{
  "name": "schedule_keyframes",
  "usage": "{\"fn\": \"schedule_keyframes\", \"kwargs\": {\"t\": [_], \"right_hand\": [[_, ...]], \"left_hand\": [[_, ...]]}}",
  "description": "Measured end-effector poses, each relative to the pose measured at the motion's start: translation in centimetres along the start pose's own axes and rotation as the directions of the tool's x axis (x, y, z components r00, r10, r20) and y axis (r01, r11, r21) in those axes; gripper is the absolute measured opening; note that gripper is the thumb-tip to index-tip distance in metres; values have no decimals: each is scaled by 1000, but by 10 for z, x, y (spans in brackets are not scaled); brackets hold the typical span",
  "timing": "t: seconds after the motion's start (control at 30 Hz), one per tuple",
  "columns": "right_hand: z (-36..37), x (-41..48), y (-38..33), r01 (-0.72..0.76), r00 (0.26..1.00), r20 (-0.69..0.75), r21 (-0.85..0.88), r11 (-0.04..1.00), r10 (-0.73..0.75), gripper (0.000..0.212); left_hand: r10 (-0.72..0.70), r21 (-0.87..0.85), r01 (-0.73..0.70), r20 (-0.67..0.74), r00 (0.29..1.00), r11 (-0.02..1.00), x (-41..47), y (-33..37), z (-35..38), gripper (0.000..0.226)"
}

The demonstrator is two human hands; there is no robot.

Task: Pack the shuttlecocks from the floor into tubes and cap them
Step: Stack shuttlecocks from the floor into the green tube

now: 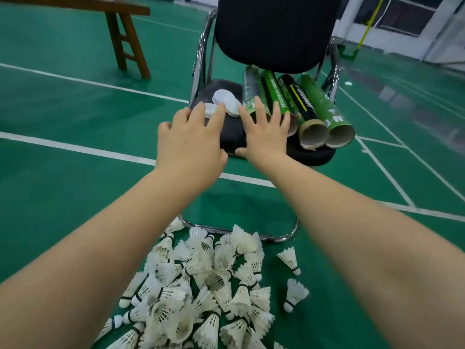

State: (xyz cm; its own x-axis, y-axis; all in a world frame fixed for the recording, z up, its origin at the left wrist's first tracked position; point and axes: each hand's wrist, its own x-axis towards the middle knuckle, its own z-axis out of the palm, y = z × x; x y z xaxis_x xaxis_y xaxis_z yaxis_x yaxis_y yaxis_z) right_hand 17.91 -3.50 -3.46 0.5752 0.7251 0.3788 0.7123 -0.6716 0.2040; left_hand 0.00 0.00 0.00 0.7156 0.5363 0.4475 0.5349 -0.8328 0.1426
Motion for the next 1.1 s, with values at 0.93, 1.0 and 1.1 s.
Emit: {"fn": "schedule_keyframes", "kwargs": {"t": [0.93, 1.0, 1.1], "right_hand": [[-68, -70, -1, -3, 923, -364, 316, 949, 124, 25], [-88, -99, 0, 7, 907, -381, 438, 899, 178, 24], [-118, -144, -2, 51, 899, -386, 566, 823, 209, 24]], "left_hand": [[130, 48, -126, -94, 987, 991, -19, 12, -29, 74], [195, 52, -190, -118, 974, 980, -27, 13, -36, 80], [291, 6, -292, -102, 951, 956, -39, 10, -46, 97]]}}
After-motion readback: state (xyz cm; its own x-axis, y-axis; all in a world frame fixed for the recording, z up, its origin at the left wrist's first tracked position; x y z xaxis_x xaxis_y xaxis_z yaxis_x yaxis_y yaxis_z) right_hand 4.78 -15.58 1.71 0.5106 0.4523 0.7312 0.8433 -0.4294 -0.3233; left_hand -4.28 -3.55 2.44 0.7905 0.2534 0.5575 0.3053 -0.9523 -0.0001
